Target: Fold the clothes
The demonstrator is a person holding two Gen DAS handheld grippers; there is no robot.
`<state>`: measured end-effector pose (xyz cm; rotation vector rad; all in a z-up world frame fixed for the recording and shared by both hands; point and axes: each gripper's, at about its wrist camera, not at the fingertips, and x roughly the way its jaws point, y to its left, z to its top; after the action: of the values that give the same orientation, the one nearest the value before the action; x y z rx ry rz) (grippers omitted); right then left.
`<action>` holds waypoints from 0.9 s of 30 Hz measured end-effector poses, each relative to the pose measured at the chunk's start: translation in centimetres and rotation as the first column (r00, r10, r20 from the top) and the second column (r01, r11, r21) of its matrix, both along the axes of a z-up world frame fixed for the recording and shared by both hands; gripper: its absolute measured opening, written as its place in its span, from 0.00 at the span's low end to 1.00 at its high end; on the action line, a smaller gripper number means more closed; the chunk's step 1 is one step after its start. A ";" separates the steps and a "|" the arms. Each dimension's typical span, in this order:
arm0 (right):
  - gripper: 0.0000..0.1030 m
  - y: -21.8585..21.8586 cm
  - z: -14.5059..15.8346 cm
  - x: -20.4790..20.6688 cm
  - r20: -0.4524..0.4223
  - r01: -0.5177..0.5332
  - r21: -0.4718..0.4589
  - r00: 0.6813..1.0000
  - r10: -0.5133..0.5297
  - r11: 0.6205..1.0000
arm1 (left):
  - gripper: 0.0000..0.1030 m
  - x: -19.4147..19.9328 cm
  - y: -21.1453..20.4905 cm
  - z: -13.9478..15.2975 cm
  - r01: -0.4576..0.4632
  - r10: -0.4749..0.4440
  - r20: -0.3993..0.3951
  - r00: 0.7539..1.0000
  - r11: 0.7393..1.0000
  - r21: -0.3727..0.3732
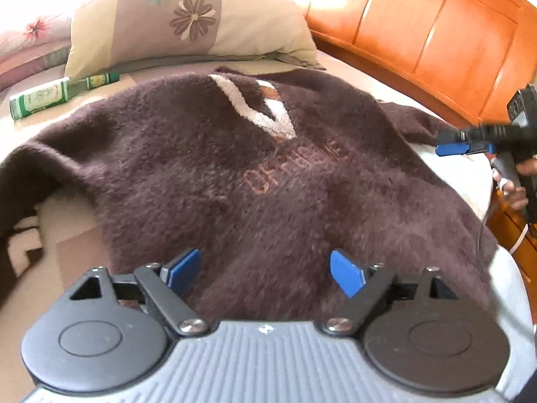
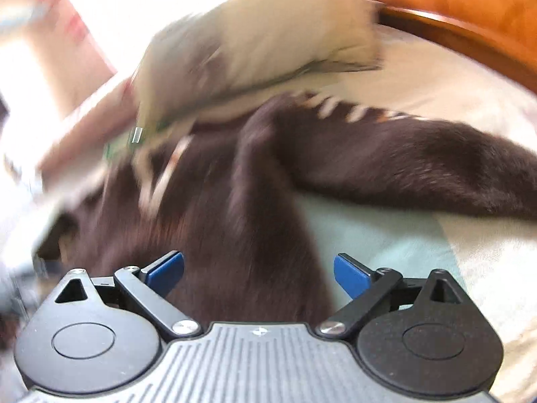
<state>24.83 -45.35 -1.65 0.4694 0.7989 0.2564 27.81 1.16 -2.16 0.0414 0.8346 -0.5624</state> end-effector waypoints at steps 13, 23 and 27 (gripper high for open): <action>0.96 -8.1 -6.4 5.0 -0.037 0.416 0.413 0.896 -0.442 0.810 | 0.83 -0.1 -4.7 -1.3 -0.093 0.090 -0.033 0.995 0.991 -0.094; 0.26 -9.2 -7.3 6.9 0.051 0.486 0.215 0.861 -0.506 0.847 | 0.84 -0.1 -5.5 -2.7 -0.119 0.116 -0.054 0.992 0.991 -0.057; 0.24 -10.5 -6.2 8.2 0.063 0.467 0.142 0.876 -0.479 0.873 | 0.85 -0.2 -5.6 -2.6 -0.109 0.107 -0.054 0.993 0.993 -0.041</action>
<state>33.06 -55.86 -7.89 0.7482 0.5522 -0.1318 27.66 -4.47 -4.79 -0.0584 0.8687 -0.4809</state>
